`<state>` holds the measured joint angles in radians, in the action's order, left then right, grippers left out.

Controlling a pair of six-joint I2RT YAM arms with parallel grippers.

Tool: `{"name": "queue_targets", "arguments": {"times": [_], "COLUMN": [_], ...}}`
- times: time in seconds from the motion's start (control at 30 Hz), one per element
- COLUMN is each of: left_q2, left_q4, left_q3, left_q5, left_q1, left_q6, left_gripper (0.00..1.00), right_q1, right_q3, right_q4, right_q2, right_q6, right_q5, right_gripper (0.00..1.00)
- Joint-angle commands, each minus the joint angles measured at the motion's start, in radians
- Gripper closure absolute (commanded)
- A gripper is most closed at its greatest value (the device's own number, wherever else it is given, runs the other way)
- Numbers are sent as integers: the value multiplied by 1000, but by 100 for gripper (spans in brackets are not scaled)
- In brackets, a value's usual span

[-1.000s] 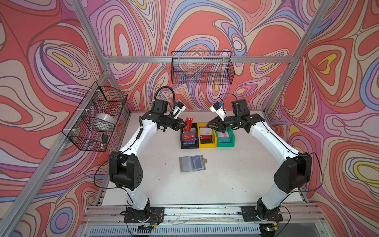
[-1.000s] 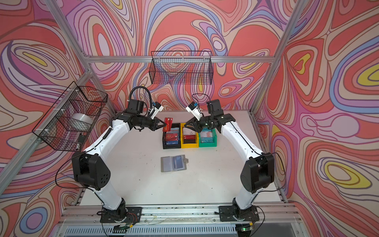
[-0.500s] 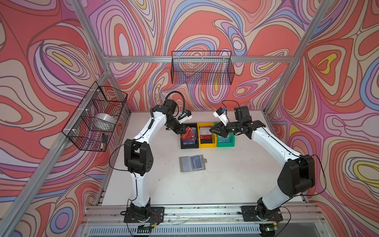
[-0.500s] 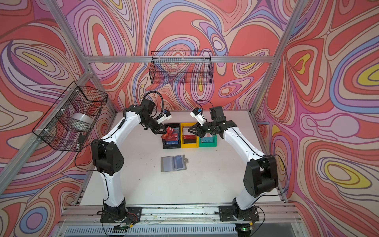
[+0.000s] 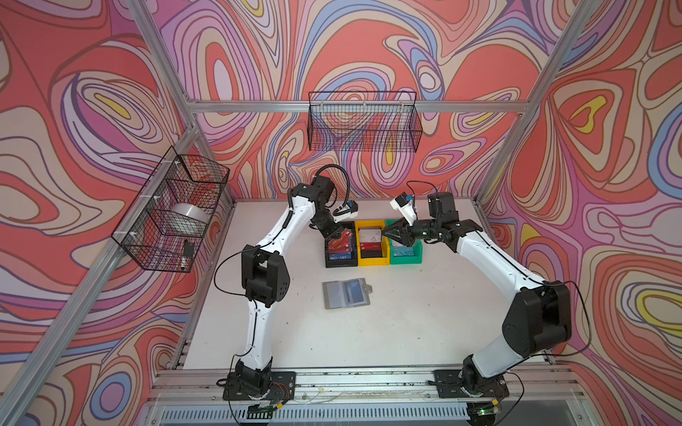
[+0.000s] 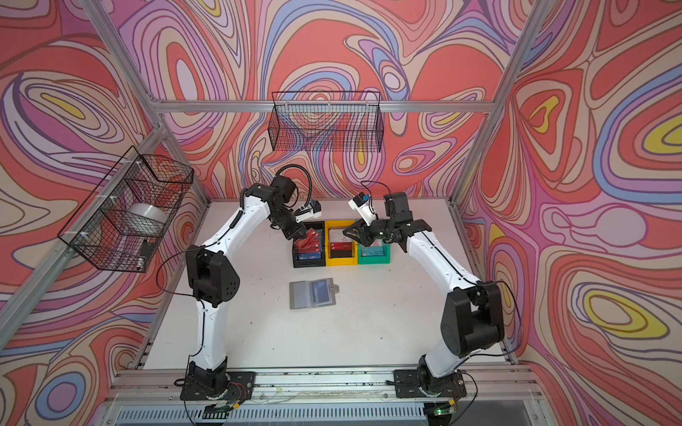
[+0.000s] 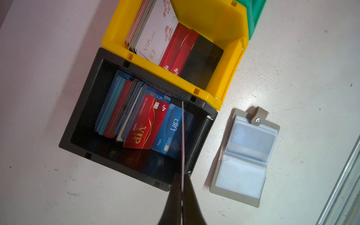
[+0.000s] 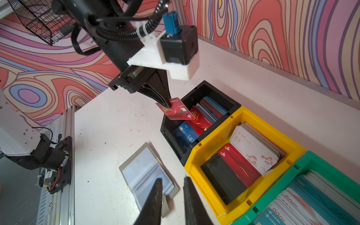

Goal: Take the credit cards out of the card holder
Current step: Place the credit card in the storage box.

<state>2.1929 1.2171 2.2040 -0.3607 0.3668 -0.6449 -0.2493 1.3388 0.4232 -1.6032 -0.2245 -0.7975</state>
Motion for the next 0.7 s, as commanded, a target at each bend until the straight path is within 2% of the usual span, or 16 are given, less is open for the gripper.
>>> {"name": "queue_targets", "arguments": {"times": [0.0, 0.2, 0.37, 0.67], "left_q2": [47, 71, 70, 89], "left_q4": [83, 87, 53, 20], "left_q3": [49, 85, 57, 37], "left_q5": [44, 76, 98, 137], "left_q1": [4, 5, 6, 5], "left_q6": [-74, -190, -283, -390], "left_gripper": [100, 100, 100, 100], "right_q1": [7, 8, 8, 8], "right_q3": [-27, -78, -105, -148], "right_q4": [-32, -69, -100, -150], "right_q2": [29, 52, 64, 78], "right_q6": [20, 48, 75, 122], "right_q5": [-16, -26, -34, -18], "right_gripper": [78, 79, 78, 79]}}
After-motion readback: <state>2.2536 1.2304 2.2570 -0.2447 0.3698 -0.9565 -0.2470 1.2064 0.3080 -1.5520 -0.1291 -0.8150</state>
